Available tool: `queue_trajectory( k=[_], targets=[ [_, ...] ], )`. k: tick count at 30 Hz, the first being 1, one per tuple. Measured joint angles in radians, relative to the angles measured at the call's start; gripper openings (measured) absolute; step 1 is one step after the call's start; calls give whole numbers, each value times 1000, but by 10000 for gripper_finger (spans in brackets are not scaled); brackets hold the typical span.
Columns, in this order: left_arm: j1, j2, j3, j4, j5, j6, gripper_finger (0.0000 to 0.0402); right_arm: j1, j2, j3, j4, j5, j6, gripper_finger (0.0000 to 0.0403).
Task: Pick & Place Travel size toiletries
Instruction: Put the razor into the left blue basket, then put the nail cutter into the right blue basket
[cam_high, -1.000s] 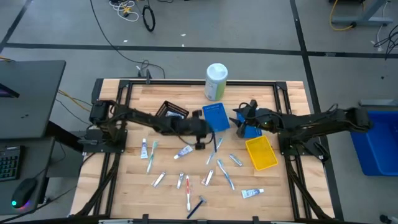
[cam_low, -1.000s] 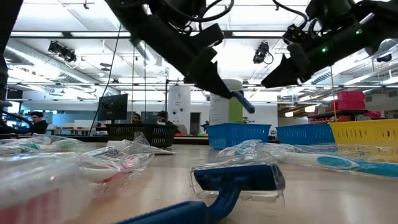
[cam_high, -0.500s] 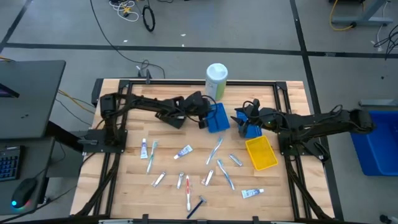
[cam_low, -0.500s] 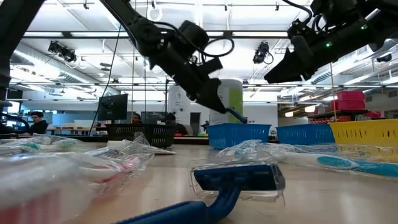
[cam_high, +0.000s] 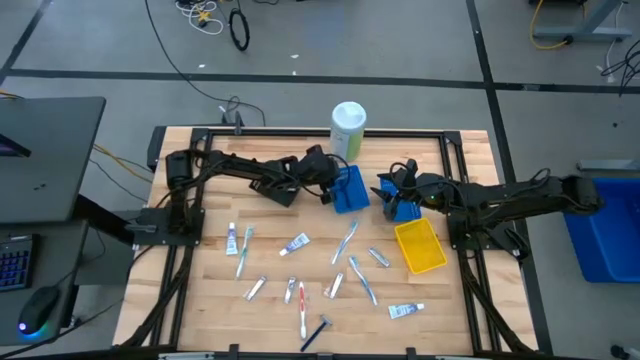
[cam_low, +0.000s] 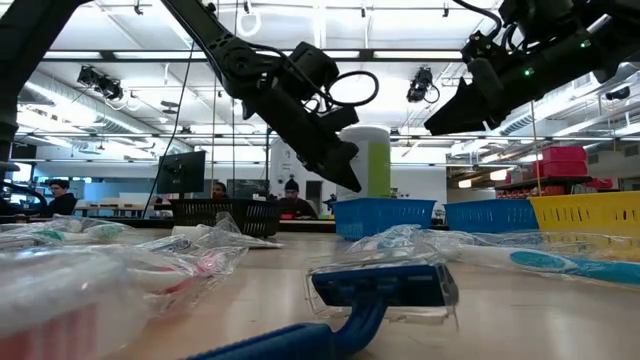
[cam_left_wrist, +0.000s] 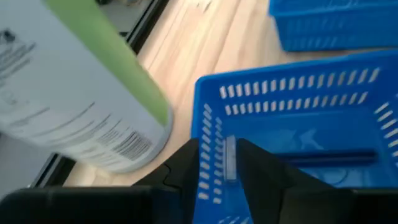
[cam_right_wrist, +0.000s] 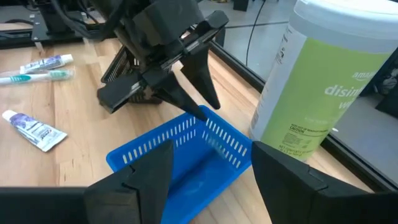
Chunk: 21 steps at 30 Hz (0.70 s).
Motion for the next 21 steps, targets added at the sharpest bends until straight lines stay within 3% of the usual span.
queue_trajectory(
  k=[11,21],
  targets=[
    [-35,-39,-1,-16,-1,-2,134,0,0,0,0,0,0,236],
    [-90,-375,-1,-221,0,-64,110,0,0,0,4,-3,0,229]
  ],
)
